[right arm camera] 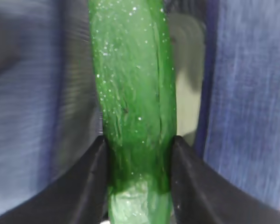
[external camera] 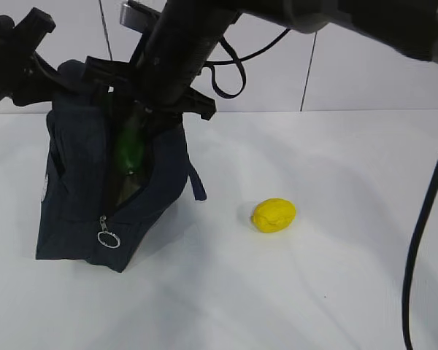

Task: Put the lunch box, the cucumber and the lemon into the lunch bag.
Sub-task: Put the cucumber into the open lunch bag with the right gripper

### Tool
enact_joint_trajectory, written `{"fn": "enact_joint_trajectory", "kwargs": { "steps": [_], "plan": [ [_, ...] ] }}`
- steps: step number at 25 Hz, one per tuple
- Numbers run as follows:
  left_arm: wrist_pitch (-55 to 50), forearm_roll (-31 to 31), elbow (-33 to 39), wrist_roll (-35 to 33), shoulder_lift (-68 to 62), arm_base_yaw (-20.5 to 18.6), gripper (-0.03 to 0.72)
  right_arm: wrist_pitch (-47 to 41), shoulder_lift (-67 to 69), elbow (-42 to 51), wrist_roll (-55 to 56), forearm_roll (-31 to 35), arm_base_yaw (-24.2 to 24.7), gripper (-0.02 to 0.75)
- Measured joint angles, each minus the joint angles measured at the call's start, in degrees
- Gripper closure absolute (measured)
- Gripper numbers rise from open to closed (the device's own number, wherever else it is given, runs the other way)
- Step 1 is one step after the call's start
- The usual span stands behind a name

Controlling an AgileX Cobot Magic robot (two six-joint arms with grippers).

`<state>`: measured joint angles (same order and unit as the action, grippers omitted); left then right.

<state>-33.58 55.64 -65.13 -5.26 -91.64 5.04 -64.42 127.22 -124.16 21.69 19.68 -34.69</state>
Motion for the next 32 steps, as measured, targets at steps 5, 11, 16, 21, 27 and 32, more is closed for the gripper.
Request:
{"fn": "enact_joint_trajectory", "kwargs": {
  "steps": [5, 11, 16, 21, 27, 32],
  "plan": [
    [0.0, 0.0, 0.0, 0.0, -0.1, 0.0, 0.694, 0.0, 0.3, 0.0, 0.0, 0.0, 0.0, 0.433],
    [0.0, 0.0, 0.0, -0.2, -0.1, 0.0, 0.694, -0.5, 0.3, 0.0, 0.0, 0.0, 0.0, 0.433],
    [0.0, 0.0, 0.0, -0.7, -0.1, 0.0, 0.694, -1.4, 0.3, 0.0, 0.0, 0.0, 0.0, 0.433],
    [0.0, 0.0, 0.0, -0.9, -0.1, 0.0, 0.694, -1.6, 0.3, 0.0, -0.8, 0.0, 0.0, 0.392],
    [0.0, 0.0, 0.0, -1.1, -0.1, 0.0, 0.694, -1.6, 0.3, 0.0, -1.0, 0.0, 0.0, 0.192],
    [0.0, 0.0, 0.0, -1.3, -0.1, 0.0, 0.694, -1.8, 0.3, -0.2, -1.2, 0.0, 0.0, 0.169]
  ]
}}
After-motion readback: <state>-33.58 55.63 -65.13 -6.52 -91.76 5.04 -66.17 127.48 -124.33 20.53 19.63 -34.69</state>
